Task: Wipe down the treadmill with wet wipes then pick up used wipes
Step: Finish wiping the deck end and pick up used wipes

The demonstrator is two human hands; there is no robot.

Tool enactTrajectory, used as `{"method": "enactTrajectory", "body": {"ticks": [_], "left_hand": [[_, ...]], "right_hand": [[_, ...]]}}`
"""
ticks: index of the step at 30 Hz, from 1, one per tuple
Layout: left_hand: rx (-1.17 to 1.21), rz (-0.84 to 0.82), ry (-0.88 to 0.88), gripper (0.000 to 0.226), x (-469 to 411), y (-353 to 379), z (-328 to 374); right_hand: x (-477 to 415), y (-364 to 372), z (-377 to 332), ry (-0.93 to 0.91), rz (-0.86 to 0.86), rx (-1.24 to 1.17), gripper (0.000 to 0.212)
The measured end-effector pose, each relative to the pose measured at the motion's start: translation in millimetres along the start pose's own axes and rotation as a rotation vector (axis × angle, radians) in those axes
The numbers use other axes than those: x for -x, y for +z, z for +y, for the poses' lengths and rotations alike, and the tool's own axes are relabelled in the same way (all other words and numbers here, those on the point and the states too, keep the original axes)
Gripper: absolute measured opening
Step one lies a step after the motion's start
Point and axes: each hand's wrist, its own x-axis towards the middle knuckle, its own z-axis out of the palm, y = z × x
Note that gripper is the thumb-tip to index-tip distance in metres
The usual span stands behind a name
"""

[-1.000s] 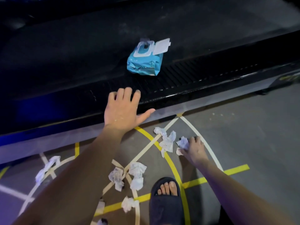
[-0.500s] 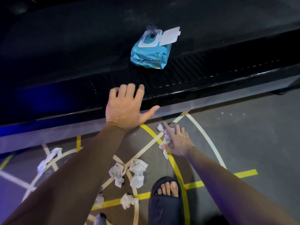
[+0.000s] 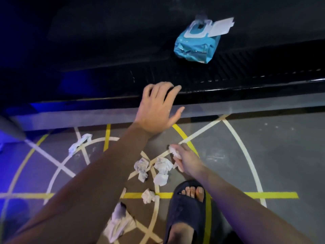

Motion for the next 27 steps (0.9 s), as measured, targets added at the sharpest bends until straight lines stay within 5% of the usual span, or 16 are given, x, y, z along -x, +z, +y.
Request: {"method": "enactTrajectory", "body": {"ticks": [4,7,8,11,14,18,20,25,27], "left_hand": [[-0.001,0.066,-0.123,0.054,75.0,-9.0,-6.5],[-0.046,-0.152,-0.153,0.054,134.9,-18.9,-22.9],[-0.057,-0.247,-0.196,0.055,155.1,-20.7,-27.5],[-0.002,-0.539,-0.414,0.079,223.3,-27.4,-32.7],[0.053,-0.758,-0.679,0.120,294.9,-40.5,-26.9],[0.158,-1.047,-0.865,0.151,360.1,-58.8,-16.4],[0.193,-1.130,-0.904,0.153,370.1,-60.0,-11.2],[0.180,-1.082,-0.839,0.125,380.2,-51.4,7.3],[0.311,-1.057,-0.908,0.107,376.0,-54.4,7.3]], "right_hand": [[-4.8,31.1,-44.1,-0.048,-0.247,-0.121,0.068],[-12.9,48.8,-46.9,-0.112,-0.302,0.238,0.109],[-19.1,54.8,-47.1,-0.146,-0.387,0.261,0.102],[-29.5,69.0,-64.5,-0.191,-0.388,0.230,0.019],[-55.1,70.7,-85.6,-0.334,-0.399,0.232,0.020],[-81.5,67.4,-122.0,-0.239,-0.464,0.059,0.089],[-76.7,72.0,-128.7,-0.260,-0.527,0.169,0.095],[-40.3,81.1,-107.1,-0.464,-0.565,0.479,0.131],[-25.6,85.6,-103.7,-0.560,-0.581,0.559,0.126]]}}
